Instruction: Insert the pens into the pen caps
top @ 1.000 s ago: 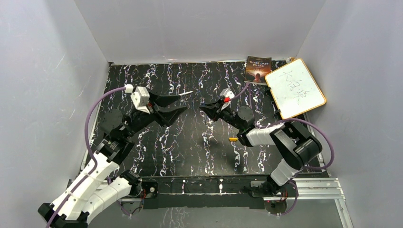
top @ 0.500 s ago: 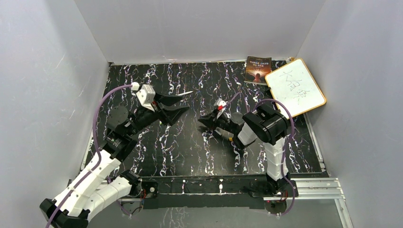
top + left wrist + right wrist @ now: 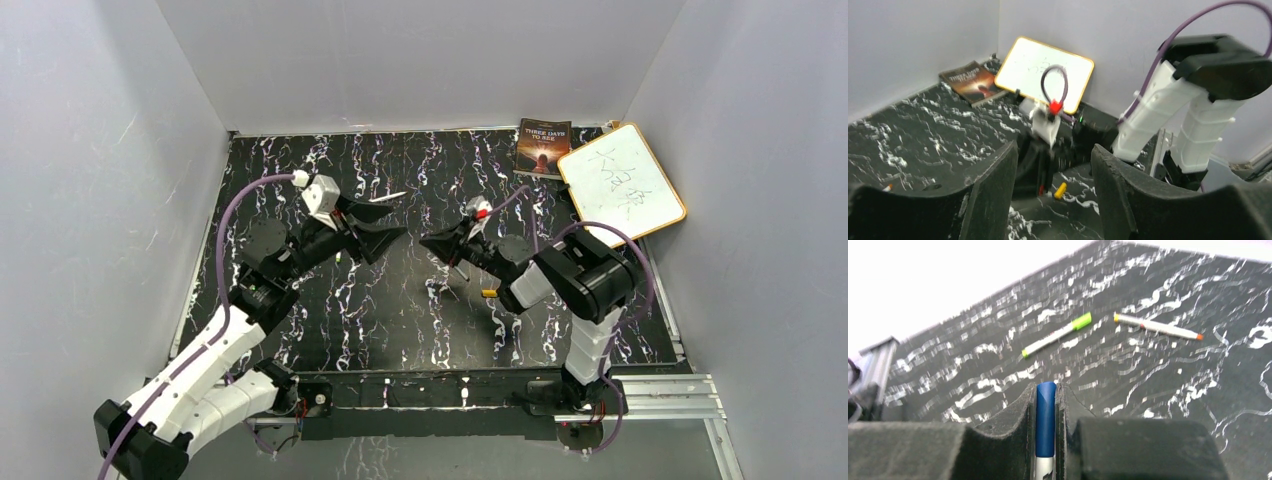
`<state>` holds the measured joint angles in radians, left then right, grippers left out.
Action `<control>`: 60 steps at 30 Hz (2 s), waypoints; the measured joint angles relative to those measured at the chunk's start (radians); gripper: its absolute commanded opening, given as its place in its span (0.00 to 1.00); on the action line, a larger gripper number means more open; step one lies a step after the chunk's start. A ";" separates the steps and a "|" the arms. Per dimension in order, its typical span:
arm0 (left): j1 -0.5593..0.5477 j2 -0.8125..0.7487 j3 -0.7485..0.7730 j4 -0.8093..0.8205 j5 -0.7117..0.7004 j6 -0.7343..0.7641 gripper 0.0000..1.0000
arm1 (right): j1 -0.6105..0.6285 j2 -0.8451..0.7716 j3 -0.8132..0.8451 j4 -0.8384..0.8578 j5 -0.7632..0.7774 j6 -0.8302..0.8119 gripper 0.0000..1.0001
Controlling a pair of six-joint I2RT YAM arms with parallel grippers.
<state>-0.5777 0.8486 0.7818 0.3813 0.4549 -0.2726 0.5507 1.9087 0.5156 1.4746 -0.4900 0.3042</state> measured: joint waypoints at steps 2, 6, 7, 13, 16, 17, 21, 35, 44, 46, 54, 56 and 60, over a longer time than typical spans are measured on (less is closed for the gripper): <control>0.000 -0.002 -0.049 0.039 0.001 -0.026 0.75 | -0.008 -0.051 0.008 0.001 0.027 0.069 0.00; 0.000 -0.043 -0.171 0.062 -0.034 -0.086 0.88 | -0.056 -0.118 0.064 -0.004 0.087 0.260 0.00; 0.000 -0.055 -0.190 0.050 -0.055 -0.097 0.88 | -0.071 -0.126 0.091 -0.009 0.101 0.297 0.00; 0.000 -0.153 -0.200 -0.058 -0.243 -0.126 0.87 | -0.096 -0.100 0.238 -0.064 0.192 0.380 0.00; 0.000 -0.195 -0.180 -0.130 -0.372 -0.145 0.87 | -0.072 -0.051 0.277 -0.122 0.278 0.376 0.00; 0.000 -0.201 -0.172 -0.152 -0.404 -0.150 0.87 | -0.061 -0.034 0.289 -0.155 0.311 0.373 0.00; 0.000 -0.211 -0.161 -0.215 -0.483 -0.166 0.87 | -0.003 0.032 0.335 -0.297 0.445 0.359 0.00; 0.000 -0.248 -0.161 -0.270 -0.522 -0.186 0.87 | 0.062 0.153 0.339 -0.425 0.587 0.360 0.04; 0.000 -0.232 -0.161 -0.278 -0.514 -0.188 0.86 | 0.067 0.212 0.339 -0.433 0.604 0.383 0.34; 0.000 -0.227 -0.161 -0.278 -0.514 -0.192 0.85 | 0.068 0.213 0.339 -0.433 0.604 0.384 0.39; 0.000 -0.151 -0.155 -0.295 -0.520 -0.221 0.69 | 0.069 0.210 0.336 -0.423 0.624 0.378 0.41; 0.000 -0.111 -0.144 -0.314 -0.536 -0.249 0.65 | 0.069 0.180 0.317 -0.428 0.649 0.362 0.41; 0.000 0.022 -0.082 -0.389 -0.610 -0.344 0.66 | 0.069 0.014 0.277 -0.474 0.732 0.302 0.40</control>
<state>-0.5781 0.8707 0.6998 -0.0078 -0.1551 -0.6163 0.6193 1.9232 0.7921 1.0004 0.2420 0.6060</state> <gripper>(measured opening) 0.643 0.401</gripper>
